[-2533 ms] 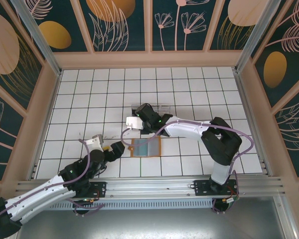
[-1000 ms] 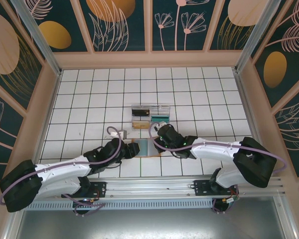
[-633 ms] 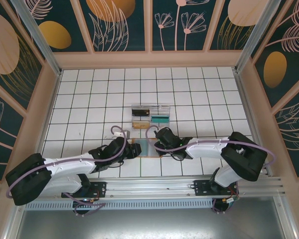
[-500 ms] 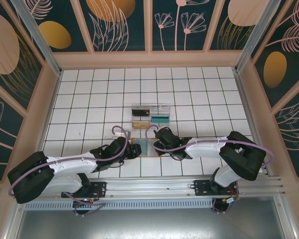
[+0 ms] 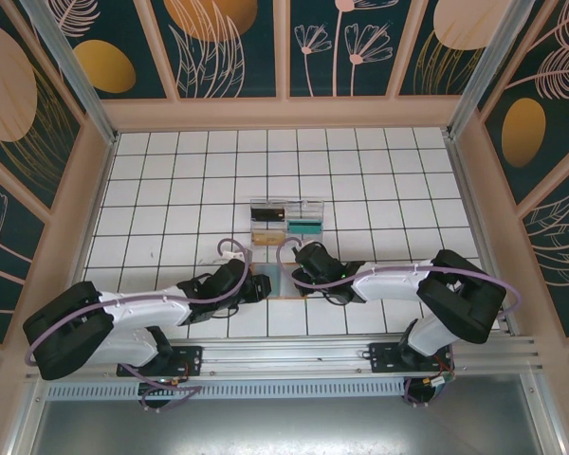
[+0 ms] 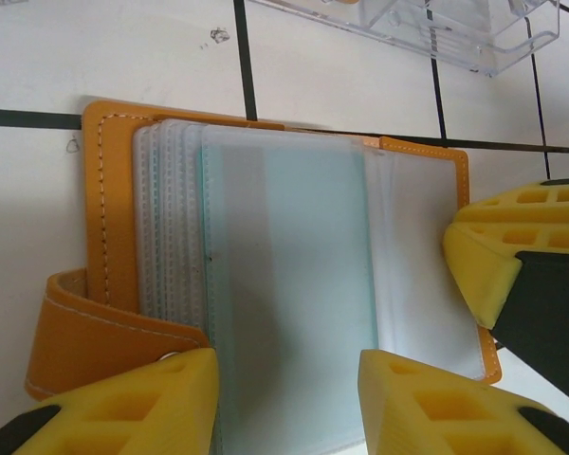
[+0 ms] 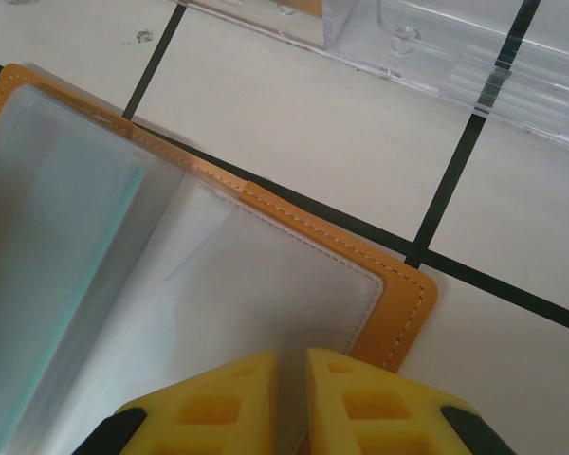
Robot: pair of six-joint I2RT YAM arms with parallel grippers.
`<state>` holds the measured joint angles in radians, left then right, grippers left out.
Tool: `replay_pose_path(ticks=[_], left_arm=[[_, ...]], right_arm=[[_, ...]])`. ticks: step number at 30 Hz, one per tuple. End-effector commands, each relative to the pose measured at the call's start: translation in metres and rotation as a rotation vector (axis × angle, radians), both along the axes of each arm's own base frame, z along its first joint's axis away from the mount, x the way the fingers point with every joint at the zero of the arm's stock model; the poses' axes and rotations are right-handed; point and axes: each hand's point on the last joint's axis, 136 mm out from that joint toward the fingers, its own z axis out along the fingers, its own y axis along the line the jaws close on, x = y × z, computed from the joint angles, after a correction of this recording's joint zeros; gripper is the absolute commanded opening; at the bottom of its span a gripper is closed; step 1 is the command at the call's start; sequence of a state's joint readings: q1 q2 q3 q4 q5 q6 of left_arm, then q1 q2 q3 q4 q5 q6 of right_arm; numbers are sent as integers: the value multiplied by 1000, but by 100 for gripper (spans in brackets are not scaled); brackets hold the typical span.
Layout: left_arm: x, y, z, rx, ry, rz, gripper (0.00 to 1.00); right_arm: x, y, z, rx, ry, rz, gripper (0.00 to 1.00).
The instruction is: Take the credit cards out of the card holder
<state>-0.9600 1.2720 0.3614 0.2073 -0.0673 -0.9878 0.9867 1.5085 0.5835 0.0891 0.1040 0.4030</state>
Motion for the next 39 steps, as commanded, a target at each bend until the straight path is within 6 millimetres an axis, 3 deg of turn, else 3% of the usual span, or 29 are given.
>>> replay_pose_path(ticks=[1,7,16,20,26,32,39], left_arm=[[2,0,-3,36,7,-9,43],[3,-5,-1,29,6,-24,43],[-1,-24,9,-67,-2,-91,59],[-3,-25,10,-80,-3,-99,69],[-3,-24,14,-87,-14,-97,95],[-4,-23,17,-99,-28,-103,99],[2,-9,19,-60,-56,-44,99]], right_arm=[[-9,-6,-12,-36,36,1,18],[-9,-4,-12,-31,36,4,18],[-10,-3,-16,-37,43,5,18],[-10,-3,-17,-40,44,5,18],[-9,-4,-15,-40,36,-9,18],[2,-9,4,-7,-32,-72,22],[16,-19,43,79,-105,-182,27]])
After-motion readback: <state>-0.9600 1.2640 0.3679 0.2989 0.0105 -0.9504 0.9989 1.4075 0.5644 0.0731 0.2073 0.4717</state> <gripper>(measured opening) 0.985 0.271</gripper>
